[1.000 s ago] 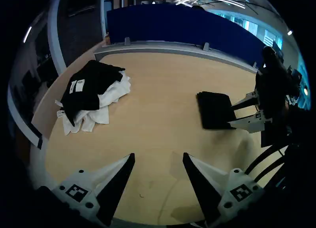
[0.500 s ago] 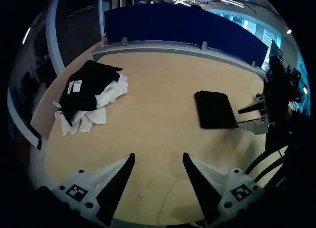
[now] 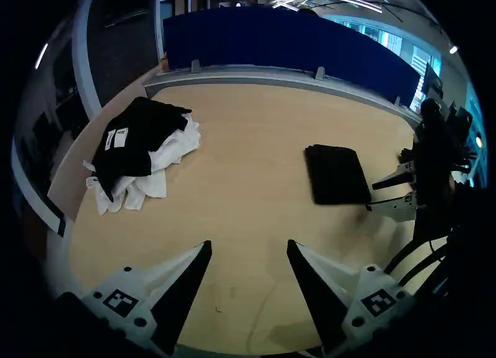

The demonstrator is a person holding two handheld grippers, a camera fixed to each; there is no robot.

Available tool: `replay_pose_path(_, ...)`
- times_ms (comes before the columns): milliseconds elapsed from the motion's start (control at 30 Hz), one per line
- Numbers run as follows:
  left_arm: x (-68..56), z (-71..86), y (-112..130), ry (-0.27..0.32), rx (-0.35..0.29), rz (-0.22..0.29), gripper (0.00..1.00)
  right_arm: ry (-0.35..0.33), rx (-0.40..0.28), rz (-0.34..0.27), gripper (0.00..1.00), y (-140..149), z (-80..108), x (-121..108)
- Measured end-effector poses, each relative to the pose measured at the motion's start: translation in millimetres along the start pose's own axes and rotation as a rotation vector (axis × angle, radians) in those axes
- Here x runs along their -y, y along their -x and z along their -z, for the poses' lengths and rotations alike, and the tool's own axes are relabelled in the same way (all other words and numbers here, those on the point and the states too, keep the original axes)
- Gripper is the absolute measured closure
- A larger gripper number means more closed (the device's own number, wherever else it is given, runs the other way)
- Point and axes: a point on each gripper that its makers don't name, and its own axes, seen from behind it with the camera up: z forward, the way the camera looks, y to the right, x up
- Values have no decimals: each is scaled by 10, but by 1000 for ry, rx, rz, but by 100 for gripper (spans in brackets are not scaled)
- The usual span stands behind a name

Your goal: Fold towel

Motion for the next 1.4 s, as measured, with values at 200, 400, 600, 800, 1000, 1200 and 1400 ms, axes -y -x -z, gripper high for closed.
replay_pose_path(200,9,1,10,0,1,3,10,8,8,-9,43,52,-31,-9)
replay_pose_path(400,19,-3,19,-1,2,5,10,9,17,-6,53,89,-49,-17)
replay_pose_path(600,19,-7,15,0,3,5,10,10,18,-9,69,84,-61,-14)
replay_pose_path(800,25,-3,5,-1,3,4,10,16,16,-11,77,91,-82,-20)
replay_pose_path(1000,36,-18,12,-3,4,5,10,18,9,-23,88,79,-78,-35)
replay_pose_path(1200,18,-14,3,-1,4,2,10,20,2,-43,95,63,-63,-60)
replay_pose_path(1400,4,-14,-5,1,4,3,10,26,-8,-35,96,33,-16,-85)
